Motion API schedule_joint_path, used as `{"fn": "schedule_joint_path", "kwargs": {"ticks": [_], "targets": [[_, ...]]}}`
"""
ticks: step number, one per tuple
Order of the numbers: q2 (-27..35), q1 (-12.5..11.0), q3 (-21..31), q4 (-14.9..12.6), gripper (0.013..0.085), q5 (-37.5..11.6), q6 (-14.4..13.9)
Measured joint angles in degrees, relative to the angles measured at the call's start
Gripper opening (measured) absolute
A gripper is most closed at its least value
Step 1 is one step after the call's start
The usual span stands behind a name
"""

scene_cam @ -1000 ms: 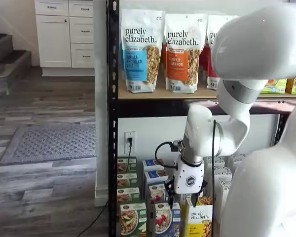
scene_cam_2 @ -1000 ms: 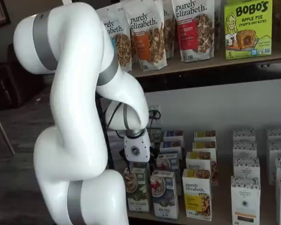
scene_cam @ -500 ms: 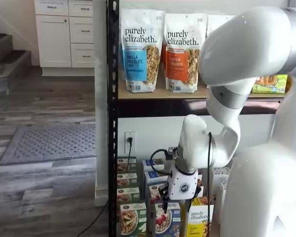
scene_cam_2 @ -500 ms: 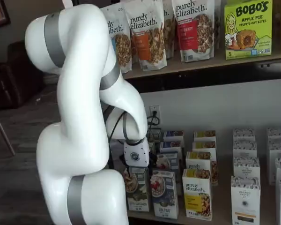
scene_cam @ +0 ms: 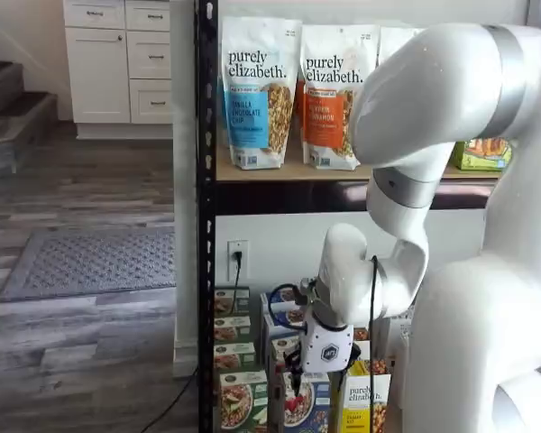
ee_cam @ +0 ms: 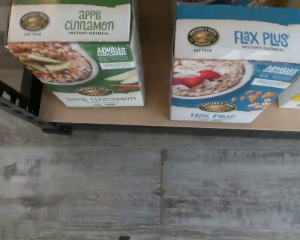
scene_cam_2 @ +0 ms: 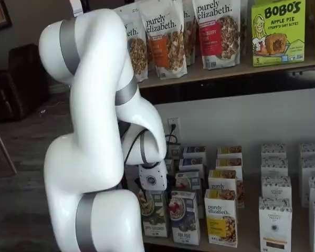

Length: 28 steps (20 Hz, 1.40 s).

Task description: Pick up the blue and white box that is on the bottom shelf, the second box from the left

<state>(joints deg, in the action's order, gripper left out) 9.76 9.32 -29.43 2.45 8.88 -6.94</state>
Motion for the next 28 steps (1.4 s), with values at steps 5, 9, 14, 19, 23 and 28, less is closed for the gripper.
{"fn": "schedule_joint_path", "kwargs": {"ticks": [5, 9, 14, 19, 23, 28], "targets": [[3.1, -0.2, -2.0, -2.4, 0.0850, -1.4, -2.1], [6.0, -0.9, -4.0, -5.3, 0.0850, -3.1, -4.3], [8.7, -2.0, -6.1, -9.7, 0.0850, -4.5, -7.6], [11.9, -2.7, -8.7, -8.7, 0.0850, -5.6, -5.8], [14.2, -3.5, -10.8, -8.7, 0.0850, -5.9, -5.2], [17.0, -5.1, -13.5, -12.8, 0.0850, -6.5, -7.6]]}}
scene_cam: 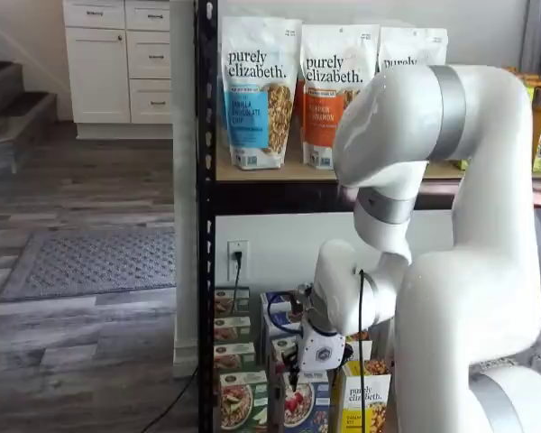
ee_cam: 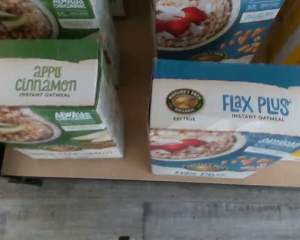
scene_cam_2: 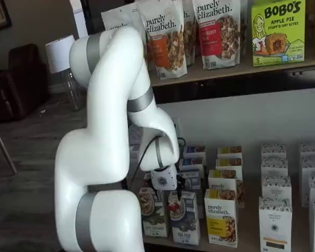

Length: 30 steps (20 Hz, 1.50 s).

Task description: Pick up the blue and white box that is on the bottom shelf, the second box from the left

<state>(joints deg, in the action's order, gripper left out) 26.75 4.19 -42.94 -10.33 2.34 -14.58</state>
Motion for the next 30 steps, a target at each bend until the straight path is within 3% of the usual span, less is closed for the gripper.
{"fn": "schedule_joint_path", "kwargs": {"ticks": [1, 3, 6, 11, 15, 17, 22, 26, 28, 30], "targets": [[0.6, -0.4, -0.7, -1.8, 0.0850, 0.1, -1.3], [1.5, -0.6, -1.6, -1.2, 0.0850, 0.3, -0.5], [2.8, -0.4, -2.7, 3.0, 0.0850, 0.0, 3.5], [5.4, 0.5, -5.0, 13.0, 0.0850, -1.2, 12.7], [6.7, 0.5, -6.6, 15.7, 0.0850, -0.9, 15.3], [7.3, 0.8, -7.6, 18.5, 0.0850, 0.1, 17.9], [8.6, 0.6, -9.3, 17.3, 0.0850, 0.9, 16.8], [9.5, 0.7, -10.2, 18.2, 0.0850, 0.6, 17.6], [9.8, 0.5, -10.6, 16.9, 0.0850, 0.5, 16.4], [10.0, -0.1, -10.8, 12.9, 0.0850, 0.6, 13.0]]}}
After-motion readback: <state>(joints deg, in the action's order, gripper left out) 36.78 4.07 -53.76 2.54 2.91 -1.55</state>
